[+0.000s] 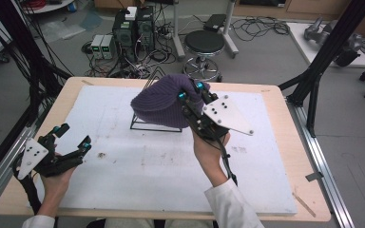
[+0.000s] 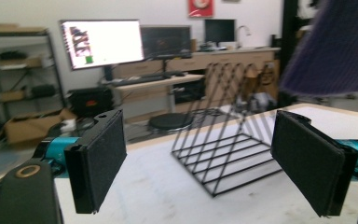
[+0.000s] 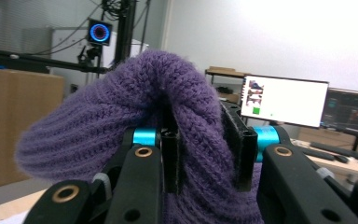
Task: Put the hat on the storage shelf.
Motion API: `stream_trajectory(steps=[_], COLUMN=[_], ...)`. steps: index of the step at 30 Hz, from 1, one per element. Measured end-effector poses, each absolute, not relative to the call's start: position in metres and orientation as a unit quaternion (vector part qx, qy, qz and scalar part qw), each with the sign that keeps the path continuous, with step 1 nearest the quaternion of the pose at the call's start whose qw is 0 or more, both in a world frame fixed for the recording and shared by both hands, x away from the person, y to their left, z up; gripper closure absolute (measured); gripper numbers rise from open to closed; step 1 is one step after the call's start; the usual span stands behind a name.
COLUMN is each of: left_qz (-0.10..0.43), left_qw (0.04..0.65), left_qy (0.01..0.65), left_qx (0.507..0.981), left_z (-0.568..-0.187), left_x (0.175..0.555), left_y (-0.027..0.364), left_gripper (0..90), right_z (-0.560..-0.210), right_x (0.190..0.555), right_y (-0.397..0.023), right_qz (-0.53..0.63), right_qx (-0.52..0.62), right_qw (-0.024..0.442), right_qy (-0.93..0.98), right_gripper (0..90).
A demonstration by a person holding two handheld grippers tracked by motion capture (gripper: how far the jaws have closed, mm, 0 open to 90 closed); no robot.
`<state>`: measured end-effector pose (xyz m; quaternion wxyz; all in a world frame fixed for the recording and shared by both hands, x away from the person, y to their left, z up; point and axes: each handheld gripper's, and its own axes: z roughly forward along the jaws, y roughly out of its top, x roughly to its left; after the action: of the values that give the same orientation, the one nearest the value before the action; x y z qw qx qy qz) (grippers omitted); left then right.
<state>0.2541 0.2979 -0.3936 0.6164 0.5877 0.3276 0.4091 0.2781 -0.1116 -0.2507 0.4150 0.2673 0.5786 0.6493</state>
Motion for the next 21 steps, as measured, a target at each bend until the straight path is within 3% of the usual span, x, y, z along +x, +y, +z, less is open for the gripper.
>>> stream_trajectory(steps=[10, 21], left_qz=[0.366, 0.333], left_qw=[0.653, 0.677], left_qy=[0.247, 0.22], left_qx=[0.615, 0.618], left_z=[-0.374, -0.369], left_x=[0.271, 0.285], left_y=[0.253, 0.22], left_gripper=[17.6, 17.6], right_z=[-0.25, -0.251], right_x=[0.275, 0.267], right_y=[-0.086, -0.064], right_qz=[0.657, 0.662], right_qx=[0.251, 0.228], right_qw=[0.394, 0.374], right_qy=[0.592, 0.609], right_gripper=[71.4, 71.3])
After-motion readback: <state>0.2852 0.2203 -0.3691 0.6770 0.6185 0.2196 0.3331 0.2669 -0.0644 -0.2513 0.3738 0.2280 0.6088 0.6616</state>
